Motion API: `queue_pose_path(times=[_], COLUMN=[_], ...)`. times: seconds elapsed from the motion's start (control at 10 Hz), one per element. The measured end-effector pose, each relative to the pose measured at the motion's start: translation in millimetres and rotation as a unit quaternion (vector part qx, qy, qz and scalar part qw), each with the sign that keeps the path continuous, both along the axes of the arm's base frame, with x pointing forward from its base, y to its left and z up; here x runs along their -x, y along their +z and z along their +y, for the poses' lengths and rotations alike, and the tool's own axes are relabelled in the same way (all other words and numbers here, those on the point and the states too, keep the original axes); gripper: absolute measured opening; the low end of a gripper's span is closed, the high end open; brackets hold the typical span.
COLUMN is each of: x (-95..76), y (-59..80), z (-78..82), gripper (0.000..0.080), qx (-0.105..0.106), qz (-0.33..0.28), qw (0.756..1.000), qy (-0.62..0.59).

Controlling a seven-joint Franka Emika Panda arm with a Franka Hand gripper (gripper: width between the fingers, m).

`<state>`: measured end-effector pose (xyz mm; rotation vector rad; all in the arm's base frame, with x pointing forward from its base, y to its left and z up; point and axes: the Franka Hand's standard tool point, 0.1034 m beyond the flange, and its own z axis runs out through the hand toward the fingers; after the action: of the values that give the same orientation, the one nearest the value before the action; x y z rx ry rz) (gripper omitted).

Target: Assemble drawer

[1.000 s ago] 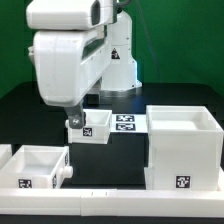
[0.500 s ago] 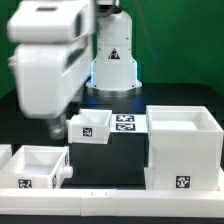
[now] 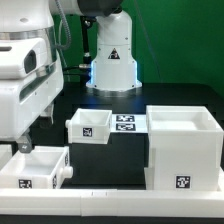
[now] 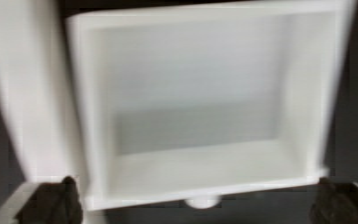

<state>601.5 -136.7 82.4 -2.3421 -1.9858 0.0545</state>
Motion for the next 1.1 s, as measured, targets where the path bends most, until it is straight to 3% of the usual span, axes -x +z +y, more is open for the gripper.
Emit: queue_pose_path(times=[0.4,0.7,1.1], x=[2.7,48.8,57.7], y=[-4.1,-39.3,-60.7], z=[-1.6,-11.8,6.4], gripper=[0.0649,0.0649,0.0649], qx=[-0.001,-0.013,-0.016], qz=[-0.002,-0.007,-0.017], qw=[1.000,1.000,1.000], qy=[0.000,-0.007,-0.006])
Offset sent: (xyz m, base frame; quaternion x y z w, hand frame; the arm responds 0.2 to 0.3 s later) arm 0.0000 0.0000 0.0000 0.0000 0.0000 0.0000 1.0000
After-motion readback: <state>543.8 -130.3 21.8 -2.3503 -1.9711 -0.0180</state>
